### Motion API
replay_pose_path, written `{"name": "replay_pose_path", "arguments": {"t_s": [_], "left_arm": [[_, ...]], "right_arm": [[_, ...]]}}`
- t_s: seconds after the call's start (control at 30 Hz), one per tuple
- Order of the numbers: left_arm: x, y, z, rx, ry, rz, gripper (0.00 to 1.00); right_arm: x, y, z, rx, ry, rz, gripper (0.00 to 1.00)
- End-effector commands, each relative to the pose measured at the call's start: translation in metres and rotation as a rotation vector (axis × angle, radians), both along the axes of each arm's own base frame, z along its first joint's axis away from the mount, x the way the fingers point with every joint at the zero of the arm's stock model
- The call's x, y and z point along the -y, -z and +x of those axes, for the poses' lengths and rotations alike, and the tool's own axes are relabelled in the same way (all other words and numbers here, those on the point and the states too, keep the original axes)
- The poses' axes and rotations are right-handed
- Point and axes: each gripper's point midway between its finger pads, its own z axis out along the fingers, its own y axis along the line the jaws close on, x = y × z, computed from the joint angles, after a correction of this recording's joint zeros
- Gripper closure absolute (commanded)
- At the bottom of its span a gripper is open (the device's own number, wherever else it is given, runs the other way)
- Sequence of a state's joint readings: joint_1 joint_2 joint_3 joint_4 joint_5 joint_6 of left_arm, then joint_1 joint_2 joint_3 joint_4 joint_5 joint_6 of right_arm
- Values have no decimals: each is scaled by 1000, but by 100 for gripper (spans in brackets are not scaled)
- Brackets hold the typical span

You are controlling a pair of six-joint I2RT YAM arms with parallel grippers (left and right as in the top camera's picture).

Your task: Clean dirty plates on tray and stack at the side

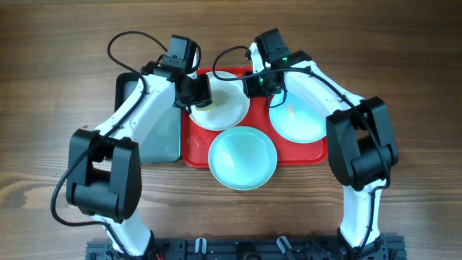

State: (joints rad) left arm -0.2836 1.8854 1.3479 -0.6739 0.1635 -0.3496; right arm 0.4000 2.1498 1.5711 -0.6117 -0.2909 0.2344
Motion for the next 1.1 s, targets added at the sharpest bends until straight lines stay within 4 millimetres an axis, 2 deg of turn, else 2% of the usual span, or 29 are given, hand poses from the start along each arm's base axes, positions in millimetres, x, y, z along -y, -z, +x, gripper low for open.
{"name": "replay_pose_path", "arguments": {"t_s": [0.0,0.3,0.43,0.67,0.77,0.8,1.07], "left_arm": [[8,-1,2,30,89,28,96],[6,0,3,44,91,74,96],[6,0,4,50,92,72,96],[6,0,4,57,116,81,96],[3,0,5,61,109,98,96],[1,0,6,64,105,110,96],[-3,1,6,70,117,138,96]], "right_arm": [[-1,7,-3,-7,-3,-13,76],[1,12,-7,-19,-2,-18,77],[2,15,-8,-21,-2,-19,84],[3,24,-10,-14,0,-19,84],[3,25,-9,-11,2,-16,95],[3,25,-9,-11,2,-16,96],[3,25,-9,-11,2,-16,96]]}}
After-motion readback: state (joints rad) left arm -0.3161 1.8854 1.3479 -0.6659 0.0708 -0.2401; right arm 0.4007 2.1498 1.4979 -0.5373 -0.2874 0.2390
